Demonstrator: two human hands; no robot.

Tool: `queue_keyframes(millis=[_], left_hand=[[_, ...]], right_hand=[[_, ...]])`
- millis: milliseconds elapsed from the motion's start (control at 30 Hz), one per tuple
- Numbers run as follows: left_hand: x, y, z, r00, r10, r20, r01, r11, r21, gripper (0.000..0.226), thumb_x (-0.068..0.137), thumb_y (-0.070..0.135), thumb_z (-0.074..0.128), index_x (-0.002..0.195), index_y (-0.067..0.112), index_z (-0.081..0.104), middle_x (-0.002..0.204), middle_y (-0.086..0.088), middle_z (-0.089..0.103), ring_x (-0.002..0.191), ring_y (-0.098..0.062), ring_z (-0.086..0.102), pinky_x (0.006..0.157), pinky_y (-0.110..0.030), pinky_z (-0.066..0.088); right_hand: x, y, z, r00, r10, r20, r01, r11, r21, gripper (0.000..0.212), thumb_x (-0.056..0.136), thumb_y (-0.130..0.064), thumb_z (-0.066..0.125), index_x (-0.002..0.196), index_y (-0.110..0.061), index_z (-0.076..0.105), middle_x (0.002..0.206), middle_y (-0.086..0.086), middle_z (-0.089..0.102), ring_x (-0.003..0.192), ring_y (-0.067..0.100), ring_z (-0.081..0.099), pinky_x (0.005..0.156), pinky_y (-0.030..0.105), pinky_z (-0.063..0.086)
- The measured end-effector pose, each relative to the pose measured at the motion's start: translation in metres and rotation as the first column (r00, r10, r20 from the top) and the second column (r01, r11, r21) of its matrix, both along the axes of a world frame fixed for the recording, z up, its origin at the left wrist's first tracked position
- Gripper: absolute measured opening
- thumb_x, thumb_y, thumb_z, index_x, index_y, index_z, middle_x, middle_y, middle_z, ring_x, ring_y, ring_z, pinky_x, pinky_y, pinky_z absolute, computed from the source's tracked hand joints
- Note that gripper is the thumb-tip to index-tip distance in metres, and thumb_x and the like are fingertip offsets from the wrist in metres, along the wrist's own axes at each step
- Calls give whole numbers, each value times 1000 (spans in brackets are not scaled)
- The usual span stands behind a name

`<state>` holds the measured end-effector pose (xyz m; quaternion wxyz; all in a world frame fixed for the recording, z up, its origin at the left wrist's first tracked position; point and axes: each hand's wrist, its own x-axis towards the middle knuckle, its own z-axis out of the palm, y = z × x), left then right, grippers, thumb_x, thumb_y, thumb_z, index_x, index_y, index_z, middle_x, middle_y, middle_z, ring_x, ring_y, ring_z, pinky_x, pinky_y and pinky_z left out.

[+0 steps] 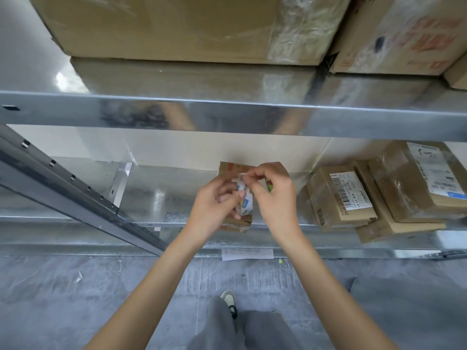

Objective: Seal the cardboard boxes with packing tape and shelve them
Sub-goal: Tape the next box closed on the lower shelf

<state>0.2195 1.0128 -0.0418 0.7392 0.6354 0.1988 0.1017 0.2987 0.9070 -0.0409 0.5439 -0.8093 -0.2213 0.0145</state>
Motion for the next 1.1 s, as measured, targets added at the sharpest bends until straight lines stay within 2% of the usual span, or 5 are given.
queue_keyframes(millis=[467,700,867,1000,1100], left_hand=[[-3,2,-8,979,112,-171,-113,994,4,7,86,6,70,92,9,71,72,4,75,57,-7,61,36,-19,40],[-3,-6,-7,964,211,-161,-212,977,10,10,86,6,70,88,15,71,70,4,72,38,-1,44,36,-16,33],[-7,-3,-5,961,245,-129,-249,968,-16,13,86,4,69,94,14,71,73,1,72,40,3,49,37,-14,34],[-10,9,-3,971,222,-89,-219,975,47,16,85,0,70,101,2,70,81,-4,73,57,4,61,47,-9,41],[-15,29,-4,979,202,-43,-196,975,101,16,85,1,70,96,11,72,80,4,75,73,-3,68,49,-16,47]], right_hand=[[-6,1,0,974,28,-224,1,991,131,23,79,4,72,69,-17,69,103,8,58,88,4,61,77,13,47],[-12,14,-2,853,-32,-521,194,946,260,19,79,8,69,68,-6,62,70,-6,63,67,7,61,65,16,46],[-7,15,-2,714,77,-696,312,854,416,52,69,12,76,95,-12,39,89,7,59,86,23,64,87,39,52],[-7,22,-7,678,113,-726,248,895,371,59,60,-8,86,104,-10,46,109,23,65,104,38,65,96,53,51],[-8,23,-3,686,89,-723,151,954,260,69,58,-35,91,110,-14,52,110,12,68,102,24,67,84,33,56]])
